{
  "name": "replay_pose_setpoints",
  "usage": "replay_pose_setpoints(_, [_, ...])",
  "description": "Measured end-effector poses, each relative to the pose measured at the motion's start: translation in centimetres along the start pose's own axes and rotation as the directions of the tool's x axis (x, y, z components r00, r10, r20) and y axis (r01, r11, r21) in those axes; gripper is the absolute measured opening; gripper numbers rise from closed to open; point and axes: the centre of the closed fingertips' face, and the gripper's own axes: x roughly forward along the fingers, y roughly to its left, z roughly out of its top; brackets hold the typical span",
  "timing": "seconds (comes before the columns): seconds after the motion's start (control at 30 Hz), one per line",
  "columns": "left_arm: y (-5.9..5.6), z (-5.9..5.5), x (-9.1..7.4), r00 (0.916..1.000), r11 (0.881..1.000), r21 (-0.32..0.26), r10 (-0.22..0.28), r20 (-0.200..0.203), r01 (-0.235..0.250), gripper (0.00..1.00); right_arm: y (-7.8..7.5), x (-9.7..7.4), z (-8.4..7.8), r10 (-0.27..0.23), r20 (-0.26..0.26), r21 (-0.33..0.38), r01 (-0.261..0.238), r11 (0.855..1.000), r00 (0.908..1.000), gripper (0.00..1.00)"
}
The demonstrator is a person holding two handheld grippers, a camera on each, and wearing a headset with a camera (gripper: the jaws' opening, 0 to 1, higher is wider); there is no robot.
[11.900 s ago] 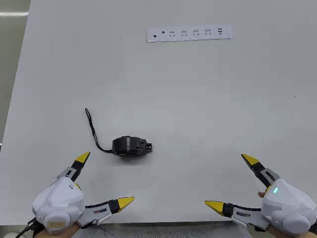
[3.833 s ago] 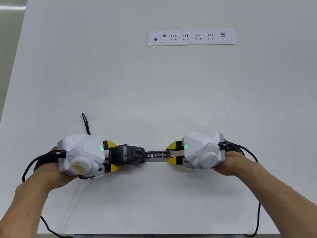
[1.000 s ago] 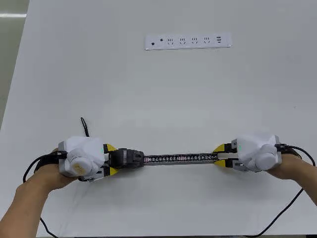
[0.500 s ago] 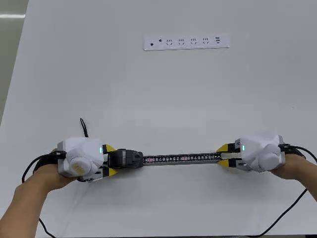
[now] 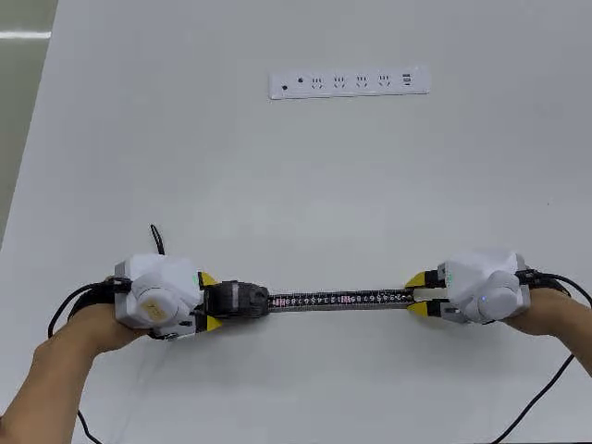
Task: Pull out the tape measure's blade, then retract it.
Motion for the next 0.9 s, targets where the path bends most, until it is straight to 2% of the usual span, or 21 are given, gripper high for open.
replay_pose_setpoints(0.17, [-0.01, -0.04, 0.0, 1.0, 1.0, -0.001, -0.004, -0.001, 0.004, 0.29, 0.0, 0.09, 0.01, 0.0, -0.017, -0.007, 0.0, 1.0, 0.9999, 0.14])
replay_pose_setpoints(0.77, [-0.11, 0.0, -0.21, 1.0, 1.0, 0.004, 0.004, -0.009, -0.004, 0.29, 0.0, -0.03, -0.07, -0.014, -0.019, 0.014, 0.014, 1.0, 0.9997, 0.15])
replay_pose_setpoints(0.9, [-0.1, -0.37, -0.45, 0.9999, 1.0, -0.004, 0.013, -0.008, -0.013, 0.33, -0.16, -0.02, -0.08, -0.031, -0.016, 0.021, 0.031, 0.999, 0.9994, 0.18])
